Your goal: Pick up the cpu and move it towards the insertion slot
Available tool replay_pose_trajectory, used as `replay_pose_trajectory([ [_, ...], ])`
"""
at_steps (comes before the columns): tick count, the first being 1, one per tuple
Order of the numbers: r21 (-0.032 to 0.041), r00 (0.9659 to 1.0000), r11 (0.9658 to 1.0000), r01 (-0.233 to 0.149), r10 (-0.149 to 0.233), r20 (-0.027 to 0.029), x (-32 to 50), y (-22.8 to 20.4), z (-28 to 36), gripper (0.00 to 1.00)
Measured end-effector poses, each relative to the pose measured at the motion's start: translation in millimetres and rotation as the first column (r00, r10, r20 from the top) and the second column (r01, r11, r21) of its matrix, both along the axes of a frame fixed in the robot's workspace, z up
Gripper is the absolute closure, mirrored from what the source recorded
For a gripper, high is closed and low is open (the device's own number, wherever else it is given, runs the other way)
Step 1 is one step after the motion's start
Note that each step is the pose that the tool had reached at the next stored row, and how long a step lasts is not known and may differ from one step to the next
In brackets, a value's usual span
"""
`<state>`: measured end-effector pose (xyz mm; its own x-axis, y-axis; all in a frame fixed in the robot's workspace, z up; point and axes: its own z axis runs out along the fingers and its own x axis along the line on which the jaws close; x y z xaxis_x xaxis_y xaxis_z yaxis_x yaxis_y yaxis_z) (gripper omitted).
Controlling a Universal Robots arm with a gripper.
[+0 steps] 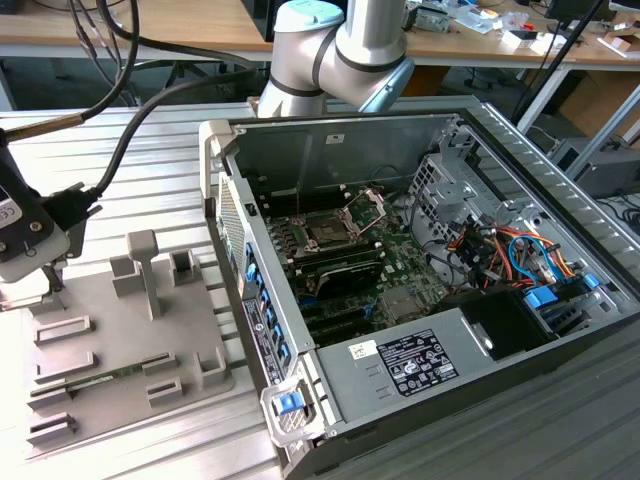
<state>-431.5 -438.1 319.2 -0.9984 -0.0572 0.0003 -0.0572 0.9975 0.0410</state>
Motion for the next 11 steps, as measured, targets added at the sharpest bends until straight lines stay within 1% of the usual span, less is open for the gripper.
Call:
replay_pose_trajectory([
  [11, -0.0001, 1.0000, 1.0000, 0.000, 0.000, -0.0001, 0.0, 0.0, 2.1, 0.45],
])
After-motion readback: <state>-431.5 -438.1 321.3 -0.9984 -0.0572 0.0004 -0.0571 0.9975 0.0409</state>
